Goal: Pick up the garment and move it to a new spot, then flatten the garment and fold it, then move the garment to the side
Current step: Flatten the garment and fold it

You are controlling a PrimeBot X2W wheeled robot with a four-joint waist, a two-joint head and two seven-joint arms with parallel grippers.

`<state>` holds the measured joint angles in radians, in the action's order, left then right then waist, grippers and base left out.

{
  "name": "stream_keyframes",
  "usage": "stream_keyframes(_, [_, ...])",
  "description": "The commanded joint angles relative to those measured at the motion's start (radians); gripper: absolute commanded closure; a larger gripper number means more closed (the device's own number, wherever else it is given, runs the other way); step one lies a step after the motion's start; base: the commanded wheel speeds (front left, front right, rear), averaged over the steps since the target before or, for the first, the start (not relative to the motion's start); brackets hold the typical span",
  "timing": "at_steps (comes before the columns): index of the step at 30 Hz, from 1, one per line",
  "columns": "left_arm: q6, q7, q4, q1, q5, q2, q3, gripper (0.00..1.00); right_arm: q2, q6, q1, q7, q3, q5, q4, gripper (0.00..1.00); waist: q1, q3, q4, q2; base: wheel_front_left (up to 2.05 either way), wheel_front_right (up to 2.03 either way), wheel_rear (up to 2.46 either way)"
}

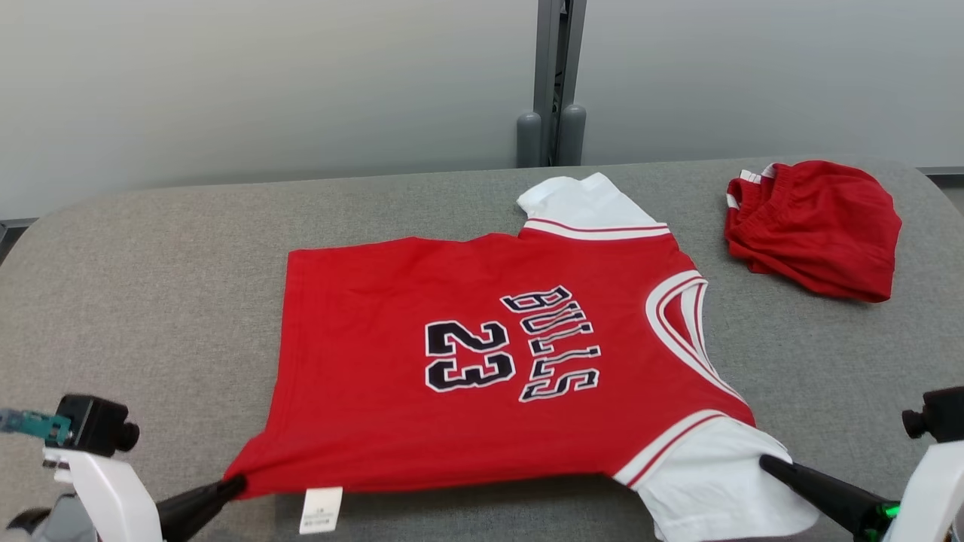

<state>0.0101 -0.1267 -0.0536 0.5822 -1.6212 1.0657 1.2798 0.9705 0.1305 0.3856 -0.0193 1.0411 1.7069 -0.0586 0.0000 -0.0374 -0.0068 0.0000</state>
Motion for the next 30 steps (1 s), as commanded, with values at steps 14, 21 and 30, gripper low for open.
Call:
stream_keyframes(14, [-0.056,0.05,-0.094,-0.079,-0.015,0.029,-0.012,1.0,0.094,0.001,-0.019,0.025,0.087,0.018,-0.071,1.0,0.0,0.004,0.006,0.0,0.0,0.0,0.0])
stream_keyframes(21, [-0.024,0.005,-0.027,-0.013,-0.01,-0.029,-0.031,1.0,0.067,0.001,0.088,-0.085,0.129,0.065,-0.018,1.0,0.0,-0.029,0.012,0.0,0.0,0.0,0.0])
stream_keyframes(30, [0.029,-0.113,0.136,0.106,-0.028,-0.124,-0.052,1.0,0.011,0.001,0.289,-0.294,0.19,0.152,0.11,1.0,0.0,-0.078,0.016,0.0,0.0,0.0,0.0])
